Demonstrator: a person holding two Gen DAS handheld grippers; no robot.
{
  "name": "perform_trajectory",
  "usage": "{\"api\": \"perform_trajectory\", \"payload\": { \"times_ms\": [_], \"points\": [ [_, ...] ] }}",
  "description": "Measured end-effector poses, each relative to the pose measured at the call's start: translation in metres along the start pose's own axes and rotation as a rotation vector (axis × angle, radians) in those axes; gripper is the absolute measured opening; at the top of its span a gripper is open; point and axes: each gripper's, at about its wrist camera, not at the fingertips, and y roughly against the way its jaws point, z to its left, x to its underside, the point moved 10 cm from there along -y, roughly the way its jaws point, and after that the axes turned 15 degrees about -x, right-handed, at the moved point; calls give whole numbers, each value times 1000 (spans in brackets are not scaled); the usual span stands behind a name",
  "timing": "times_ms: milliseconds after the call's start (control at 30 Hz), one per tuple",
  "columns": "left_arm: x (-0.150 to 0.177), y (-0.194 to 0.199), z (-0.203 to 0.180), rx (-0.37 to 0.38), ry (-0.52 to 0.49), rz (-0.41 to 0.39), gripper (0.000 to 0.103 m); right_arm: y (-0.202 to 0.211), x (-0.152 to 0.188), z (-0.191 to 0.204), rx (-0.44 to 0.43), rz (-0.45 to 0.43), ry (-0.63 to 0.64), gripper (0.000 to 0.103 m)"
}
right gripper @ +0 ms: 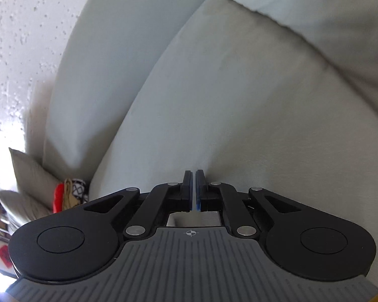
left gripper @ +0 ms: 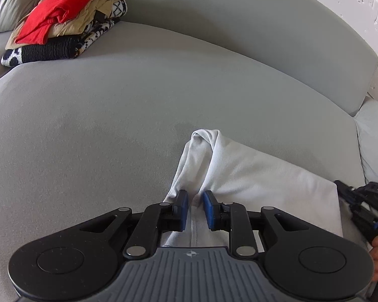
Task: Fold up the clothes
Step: 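Grasp the other side edge with the left gripper, fold it over, release, then move both grippers to the end of the folded T-shirt strip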
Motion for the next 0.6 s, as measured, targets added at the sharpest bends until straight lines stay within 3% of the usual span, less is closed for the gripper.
{"api": "perform_trajectory", "payload": {
  "times_ms": [133,233,400,500,600],
  "points": [
    [4,19,-4,-3,-30,-8,21,25,46,41,-50,151,146,10],
    [15,51,-12,34,-85,-57,24,36,92,67,-96,290,245,10],
    [64,87,-35,108,-205,-61,25,44,153,76,-108,480,256,10],
    [91,87,-29,57,-235,-49,25,62,171,66,-77,522,246,7],
    [103,84,-4,17,-173,-38,27,91,177,55,-54,551,210,7]
  ]
}}
